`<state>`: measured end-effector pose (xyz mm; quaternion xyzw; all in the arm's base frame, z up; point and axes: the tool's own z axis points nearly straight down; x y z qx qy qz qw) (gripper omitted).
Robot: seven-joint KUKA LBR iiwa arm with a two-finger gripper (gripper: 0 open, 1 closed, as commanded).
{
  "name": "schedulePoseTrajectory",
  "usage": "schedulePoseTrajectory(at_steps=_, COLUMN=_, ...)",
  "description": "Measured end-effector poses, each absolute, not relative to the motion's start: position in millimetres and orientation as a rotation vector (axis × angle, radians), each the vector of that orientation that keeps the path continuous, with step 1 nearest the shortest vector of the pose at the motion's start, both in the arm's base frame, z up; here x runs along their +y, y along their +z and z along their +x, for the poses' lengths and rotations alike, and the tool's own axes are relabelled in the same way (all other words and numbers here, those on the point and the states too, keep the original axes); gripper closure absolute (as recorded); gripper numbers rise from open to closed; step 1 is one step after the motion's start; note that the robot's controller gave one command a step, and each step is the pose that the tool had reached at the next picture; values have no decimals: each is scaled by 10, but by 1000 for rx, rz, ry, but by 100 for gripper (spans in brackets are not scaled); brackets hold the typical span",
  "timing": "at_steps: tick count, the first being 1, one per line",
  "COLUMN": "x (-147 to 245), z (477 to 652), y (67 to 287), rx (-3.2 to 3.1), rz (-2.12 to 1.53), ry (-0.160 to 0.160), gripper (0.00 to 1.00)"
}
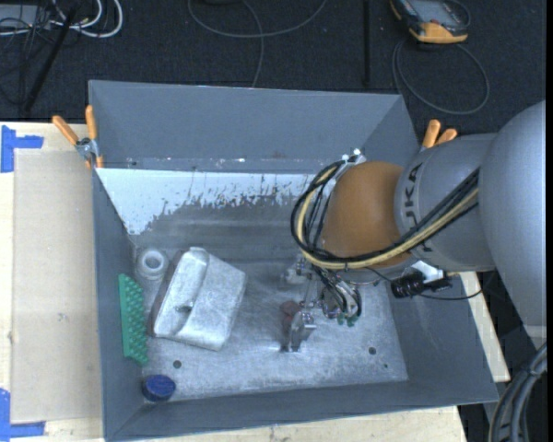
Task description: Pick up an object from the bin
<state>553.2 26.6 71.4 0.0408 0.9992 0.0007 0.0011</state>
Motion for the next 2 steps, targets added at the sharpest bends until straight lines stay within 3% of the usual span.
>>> schedulePoseTrajectory(at_steps=1, x=264, z=5560, y=754, rx=3126, rz=126, ry=1, gripper=100)
schedulePoseTrajectory(at_steps=2, x=106, z=5680, y=2300, rx=3130, rz=114, ry=0, gripper=100)
